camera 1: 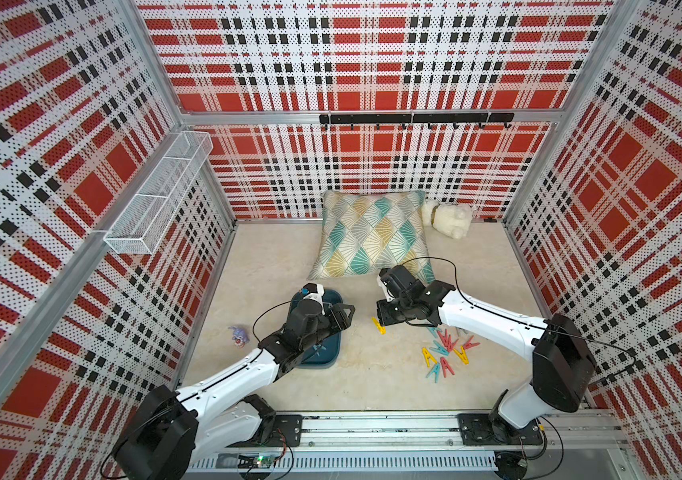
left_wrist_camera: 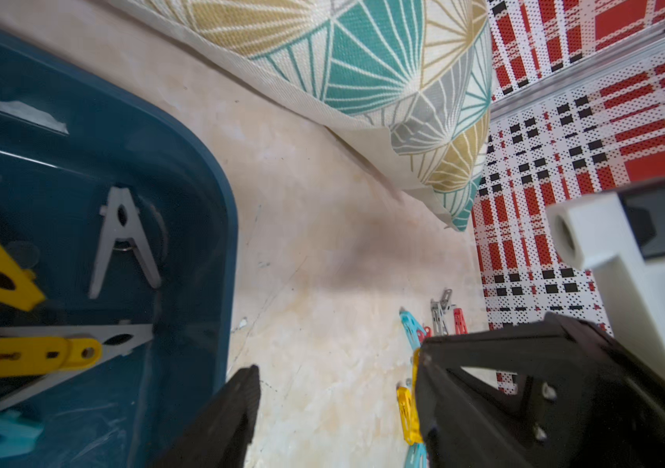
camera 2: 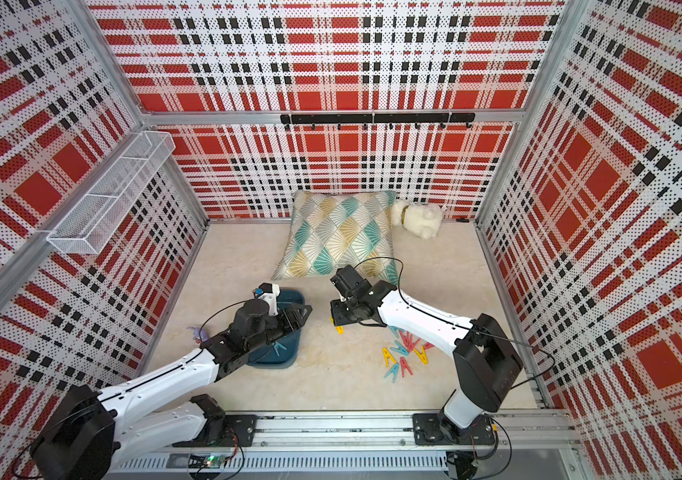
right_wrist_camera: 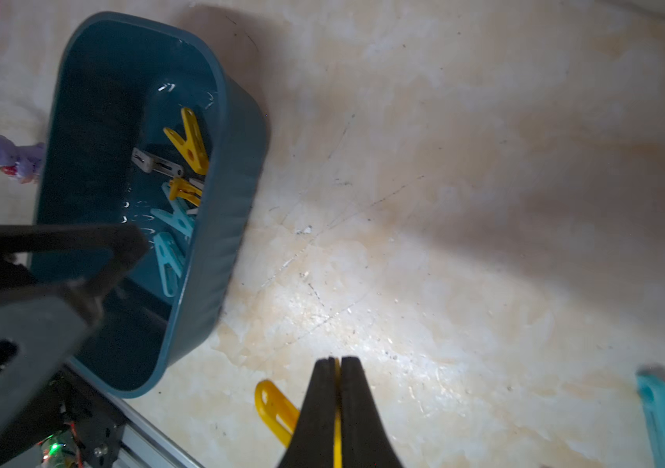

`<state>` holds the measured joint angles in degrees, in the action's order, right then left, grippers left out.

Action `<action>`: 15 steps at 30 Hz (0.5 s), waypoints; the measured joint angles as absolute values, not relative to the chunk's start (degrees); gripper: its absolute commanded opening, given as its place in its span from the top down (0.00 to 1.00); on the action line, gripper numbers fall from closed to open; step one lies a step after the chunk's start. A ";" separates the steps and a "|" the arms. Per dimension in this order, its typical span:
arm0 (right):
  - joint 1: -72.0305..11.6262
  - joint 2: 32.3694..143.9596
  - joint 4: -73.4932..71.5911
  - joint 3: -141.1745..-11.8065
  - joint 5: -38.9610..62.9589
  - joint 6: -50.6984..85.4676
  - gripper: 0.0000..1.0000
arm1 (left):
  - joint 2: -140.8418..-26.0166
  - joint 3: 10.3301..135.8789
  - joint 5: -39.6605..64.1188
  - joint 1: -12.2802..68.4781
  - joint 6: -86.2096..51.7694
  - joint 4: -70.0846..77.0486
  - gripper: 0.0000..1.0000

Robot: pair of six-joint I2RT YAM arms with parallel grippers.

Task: Put the clothespins into the storage box
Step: Pick up the clothespin from the center of the board.

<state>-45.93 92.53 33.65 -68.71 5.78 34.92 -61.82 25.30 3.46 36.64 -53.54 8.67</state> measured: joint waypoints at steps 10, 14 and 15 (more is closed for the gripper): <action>-45.50 96.33 31.86 -74.06 12.80 36.10 1.00 | -62.63 24.77 4.10 39.09 -53.52 12.10 0.31; -44.84 96.55 31.29 -74.22 14.98 36.75 1.00 | -62.89 24.80 4.27 39.62 -53.39 12.86 0.34; -44.53 96.55 31.20 -74.22 15.46 36.93 1.00 | -62.89 24.80 4.29 39.68 -53.32 13.06 0.35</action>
